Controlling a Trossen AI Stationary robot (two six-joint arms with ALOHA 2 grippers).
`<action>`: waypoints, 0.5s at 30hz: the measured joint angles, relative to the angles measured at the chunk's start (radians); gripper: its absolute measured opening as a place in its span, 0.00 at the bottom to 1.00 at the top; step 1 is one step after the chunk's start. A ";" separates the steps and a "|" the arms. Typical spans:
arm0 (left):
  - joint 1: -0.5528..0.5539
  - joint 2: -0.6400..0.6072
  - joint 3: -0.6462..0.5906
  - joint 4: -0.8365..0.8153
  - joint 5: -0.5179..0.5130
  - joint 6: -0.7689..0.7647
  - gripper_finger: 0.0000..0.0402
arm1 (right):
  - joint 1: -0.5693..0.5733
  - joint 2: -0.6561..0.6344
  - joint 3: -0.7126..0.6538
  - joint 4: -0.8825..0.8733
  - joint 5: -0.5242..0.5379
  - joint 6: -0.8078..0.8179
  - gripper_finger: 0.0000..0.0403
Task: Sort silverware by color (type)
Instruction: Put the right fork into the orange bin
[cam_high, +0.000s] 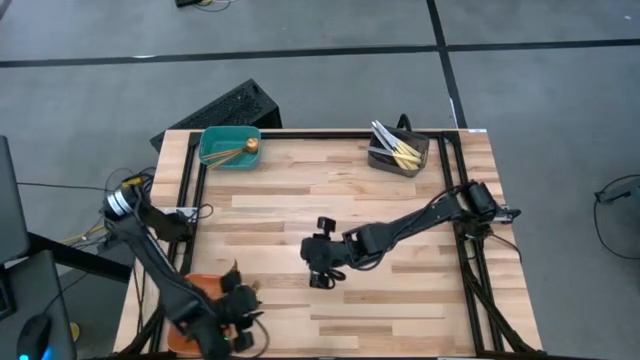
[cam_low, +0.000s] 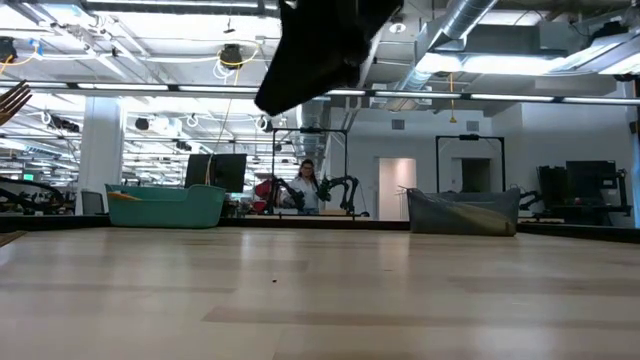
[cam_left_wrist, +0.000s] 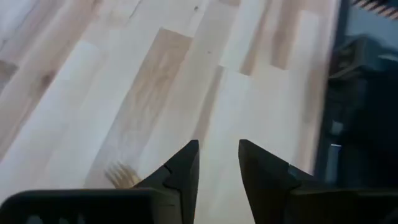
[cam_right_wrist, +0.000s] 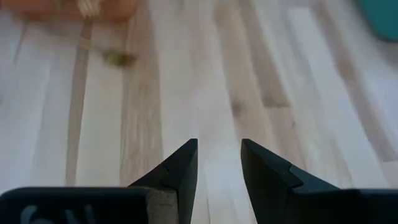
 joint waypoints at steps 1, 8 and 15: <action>0.016 0.026 0.010 0.001 0.001 0.019 0.25 | 0.008 -0.005 -0.011 0.016 0.021 0.024 0.37; 0.069 0.163 0.047 0.010 0.125 0.080 0.25 | 0.113 -0.031 -0.033 -0.053 0.252 0.203 0.37; 0.058 0.211 0.041 -0.125 0.248 -0.014 0.25 | 0.185 -0.037 -0.032 -0.058 0.365 0.314 0.37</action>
